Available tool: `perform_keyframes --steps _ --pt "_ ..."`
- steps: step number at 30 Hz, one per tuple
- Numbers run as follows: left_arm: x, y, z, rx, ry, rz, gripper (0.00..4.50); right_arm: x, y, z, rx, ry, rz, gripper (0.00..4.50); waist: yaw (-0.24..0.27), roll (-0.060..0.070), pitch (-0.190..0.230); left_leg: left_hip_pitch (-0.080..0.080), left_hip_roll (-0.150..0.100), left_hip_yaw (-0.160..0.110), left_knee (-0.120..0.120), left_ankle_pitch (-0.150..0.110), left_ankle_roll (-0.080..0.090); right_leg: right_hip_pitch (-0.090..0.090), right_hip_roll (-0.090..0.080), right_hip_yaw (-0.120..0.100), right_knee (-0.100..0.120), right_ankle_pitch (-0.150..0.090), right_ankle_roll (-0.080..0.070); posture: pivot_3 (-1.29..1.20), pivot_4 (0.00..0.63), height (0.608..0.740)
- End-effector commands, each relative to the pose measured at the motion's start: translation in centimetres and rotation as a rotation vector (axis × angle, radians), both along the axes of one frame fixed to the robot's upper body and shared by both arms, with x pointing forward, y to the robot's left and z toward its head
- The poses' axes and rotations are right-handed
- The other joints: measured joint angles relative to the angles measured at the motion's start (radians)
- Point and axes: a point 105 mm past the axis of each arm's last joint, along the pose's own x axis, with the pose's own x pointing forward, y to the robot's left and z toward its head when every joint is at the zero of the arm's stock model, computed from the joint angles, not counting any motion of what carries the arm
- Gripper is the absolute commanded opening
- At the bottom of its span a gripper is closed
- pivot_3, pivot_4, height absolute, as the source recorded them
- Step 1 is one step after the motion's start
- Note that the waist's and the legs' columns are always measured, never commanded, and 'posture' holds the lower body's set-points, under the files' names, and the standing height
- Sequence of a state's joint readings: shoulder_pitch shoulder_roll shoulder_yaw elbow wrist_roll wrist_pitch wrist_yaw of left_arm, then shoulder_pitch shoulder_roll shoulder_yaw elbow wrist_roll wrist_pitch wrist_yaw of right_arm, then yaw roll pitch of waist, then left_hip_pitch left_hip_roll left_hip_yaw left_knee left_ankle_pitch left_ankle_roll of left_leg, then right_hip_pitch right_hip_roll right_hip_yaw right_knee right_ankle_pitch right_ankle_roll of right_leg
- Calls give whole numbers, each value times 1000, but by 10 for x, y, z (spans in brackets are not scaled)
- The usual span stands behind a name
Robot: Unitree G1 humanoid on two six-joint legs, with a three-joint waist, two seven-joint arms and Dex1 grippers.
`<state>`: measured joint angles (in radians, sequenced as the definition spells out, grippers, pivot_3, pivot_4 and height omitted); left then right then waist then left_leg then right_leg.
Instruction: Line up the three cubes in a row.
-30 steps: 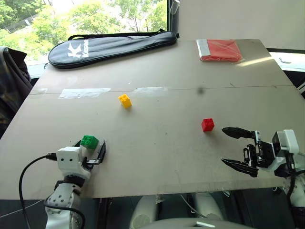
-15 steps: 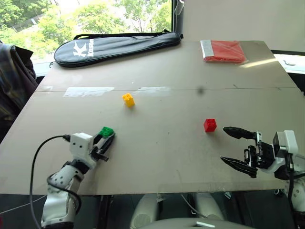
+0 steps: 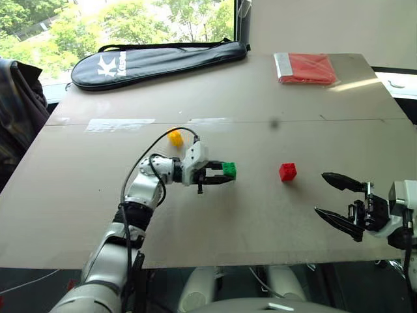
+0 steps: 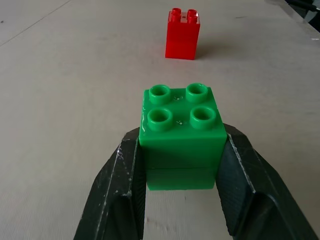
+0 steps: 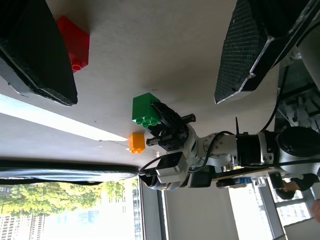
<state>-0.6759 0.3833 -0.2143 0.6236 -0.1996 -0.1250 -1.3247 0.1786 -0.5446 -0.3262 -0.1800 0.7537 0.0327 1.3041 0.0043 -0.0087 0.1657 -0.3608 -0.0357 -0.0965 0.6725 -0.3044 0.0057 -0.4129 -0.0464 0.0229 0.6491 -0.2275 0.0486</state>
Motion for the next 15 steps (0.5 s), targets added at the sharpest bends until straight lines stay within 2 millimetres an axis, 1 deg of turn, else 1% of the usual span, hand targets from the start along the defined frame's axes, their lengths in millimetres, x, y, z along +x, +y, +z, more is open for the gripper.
perform_keyframes --steps 1,5,6,9,15 --pt "6 -13 0 17 -43 -27 1283 -5 -8 2 -11 -39 -55 4500 -5 0 0 0 0 0 0 0 0 0 0 0 0 0 0 0 150 722" --pt "8 -27 1 13 -55 -65 1283 -10 -9 -2 -14 -31 -75 4500 -18 0 0 0 0 0 0 -1 1 0 0 0 1 0 0 0 150 722" --pt "8 -30 1 12 -60 -75 1283 -10 -9 -3 -13 -30 -79 4500 -19 0 0 0 0 0 0 -2 4 0 0 0 1 0 0 0 150 722" --pt "7 -40 0 19 -68 -103 1283 -10 -9 -5 -2 -22 -98 4500 -18 0 0 1 0 -1 1 -2 4 0 0 0 3 0 0 0 150 722" --pt "8 -49 -4 33 -69 -115 1283 -7 -8 -10 15 -11 -137 4500 -17 0 0 0 -1 -1 4 -2 4 0 0 0 6 0 0 0 150 722"
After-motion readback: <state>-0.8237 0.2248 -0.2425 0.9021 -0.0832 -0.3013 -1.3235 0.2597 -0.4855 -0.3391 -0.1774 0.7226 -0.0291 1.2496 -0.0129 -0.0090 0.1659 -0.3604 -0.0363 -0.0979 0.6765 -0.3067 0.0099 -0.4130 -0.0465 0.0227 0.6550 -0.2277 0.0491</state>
